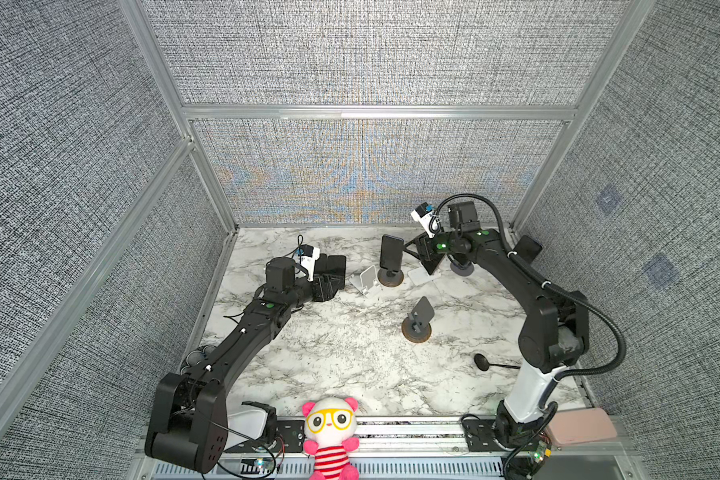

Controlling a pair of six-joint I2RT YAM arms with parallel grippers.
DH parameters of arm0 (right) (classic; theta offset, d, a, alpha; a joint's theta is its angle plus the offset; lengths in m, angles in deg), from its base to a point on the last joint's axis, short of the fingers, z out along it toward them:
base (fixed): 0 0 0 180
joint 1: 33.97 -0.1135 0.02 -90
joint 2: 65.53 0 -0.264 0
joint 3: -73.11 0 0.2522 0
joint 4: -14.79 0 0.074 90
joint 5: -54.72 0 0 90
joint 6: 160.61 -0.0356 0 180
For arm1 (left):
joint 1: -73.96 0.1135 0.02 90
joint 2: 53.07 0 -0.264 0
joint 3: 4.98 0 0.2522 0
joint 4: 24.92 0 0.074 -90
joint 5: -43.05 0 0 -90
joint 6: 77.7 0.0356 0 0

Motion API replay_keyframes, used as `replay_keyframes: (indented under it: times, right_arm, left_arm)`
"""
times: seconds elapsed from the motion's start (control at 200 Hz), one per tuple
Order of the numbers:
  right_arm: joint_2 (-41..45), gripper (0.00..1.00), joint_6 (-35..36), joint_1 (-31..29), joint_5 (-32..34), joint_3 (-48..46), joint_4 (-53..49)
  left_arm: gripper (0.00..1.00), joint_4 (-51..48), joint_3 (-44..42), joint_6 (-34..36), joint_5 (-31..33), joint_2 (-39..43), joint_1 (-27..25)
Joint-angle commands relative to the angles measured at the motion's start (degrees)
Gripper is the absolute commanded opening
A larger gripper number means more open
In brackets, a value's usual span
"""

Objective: Remove the phone from the phone stand
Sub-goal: 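Reach right gripper to the blue-edged phone on the round stand and grasp it, then lift the blue-edged phone up off the round stand with right gripper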

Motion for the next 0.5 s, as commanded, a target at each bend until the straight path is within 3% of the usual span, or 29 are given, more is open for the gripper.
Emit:
replay_keyframes:
  times: [0.0, 0.14, 0.495]
  right_arm:
    - [-2.2, 0.58, -1.0, -0.2, -2.8, 1.5, 4.1]
    - [-5.3, 0.57, -1.5, -0.3, -3.6, 2.8, 5.6]
    - [-8.1, 0.34, -4.0, -0.4, -8.2, 2.4, 9.6]
  left_arm:
    - [0.59, 5.1, 0.0, -0.4, -3.3, -1.0, 0.0]
    - [0.59, 5.0, 0.1, -0.3, -3.2, -2.0, 0.0]
    - [0.56, 3.8, 0.7, -0.3, -2.2, -2.7, 0.0]
